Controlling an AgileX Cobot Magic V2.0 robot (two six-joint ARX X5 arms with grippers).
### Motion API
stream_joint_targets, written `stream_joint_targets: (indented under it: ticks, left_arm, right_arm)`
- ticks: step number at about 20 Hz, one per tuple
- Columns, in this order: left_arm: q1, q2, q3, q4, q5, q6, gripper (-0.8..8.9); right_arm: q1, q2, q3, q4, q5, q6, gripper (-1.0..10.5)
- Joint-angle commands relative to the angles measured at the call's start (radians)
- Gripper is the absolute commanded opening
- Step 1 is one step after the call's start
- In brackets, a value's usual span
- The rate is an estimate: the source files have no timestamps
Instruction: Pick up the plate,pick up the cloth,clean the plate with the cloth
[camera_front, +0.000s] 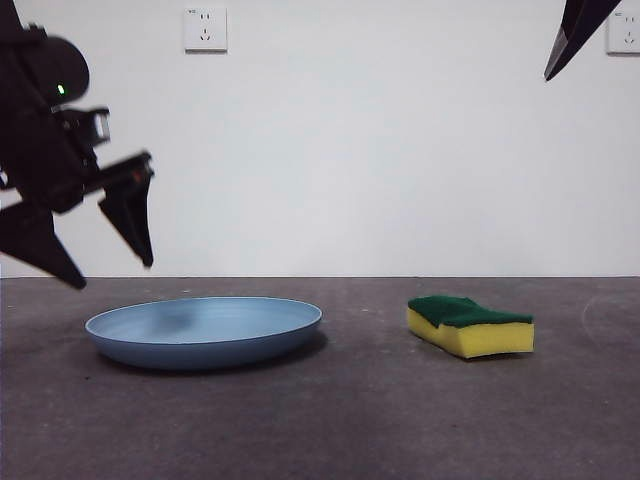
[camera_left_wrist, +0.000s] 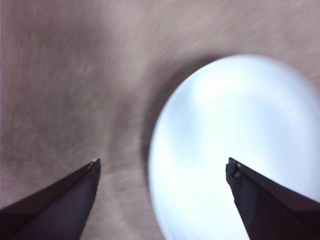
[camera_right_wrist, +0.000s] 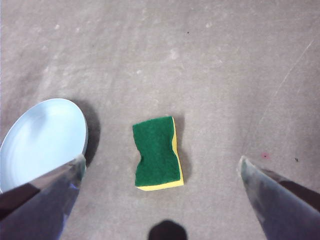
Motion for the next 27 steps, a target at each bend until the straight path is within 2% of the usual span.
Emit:
stream_joint_targets:
  ticks: [1,13,14,15,16,17,25,27]
  left_arm:
    - [-0.016,0.048,-0.003,-0.003,-0.027,0.015,4.21]
    - [-0.081,0.167,-0.003,0.014,-0.04,0.014,4.04]
    - [-0.081,0.167,-0.003,0.014,-0.043,0.015,3.86]
    - [-0.081,0.167,-0.003,0.014,-0.044,0.015,2.66]
    - [-0.081,0.167,-0.003,0.014,-0.043,0.016,0.82]
    - [-0.081,0.167,-0.003,0.014,-0.04,0.019,-0.09]
    - [-0.081,0.128,0.018,-0.003,-0.035,0.041,-0.08]
    - [-0.081,0.1,0.029,-0.024,-0.035,0.051,-0.08]
  right_arm:
    - [0.0,-0.001,0.003,0.002,0.0,0.006,5.7]
    - [0.0,-0.001,0.003,-0.024,0.001,0.006,5.6]
    - [0.0,-0.001,0.003,-0.027,0.002,0.006,5.6]
    - [0.0,-0.001,0.003,-0.029,0.002,0.006,5.6]
    - [0.0,-0.001,0.003,-0.029,0.002,0.006,5.6]
    - [0.0,-0.001,0.003,-0.028,0.002,0.006,5.6]
    - [0.001,-0.001,0.003,-0.003,-0.003,0.0,5.6]
    - [0.006,0.0,0.003,0.033,-0.041,-0.027,5.6]
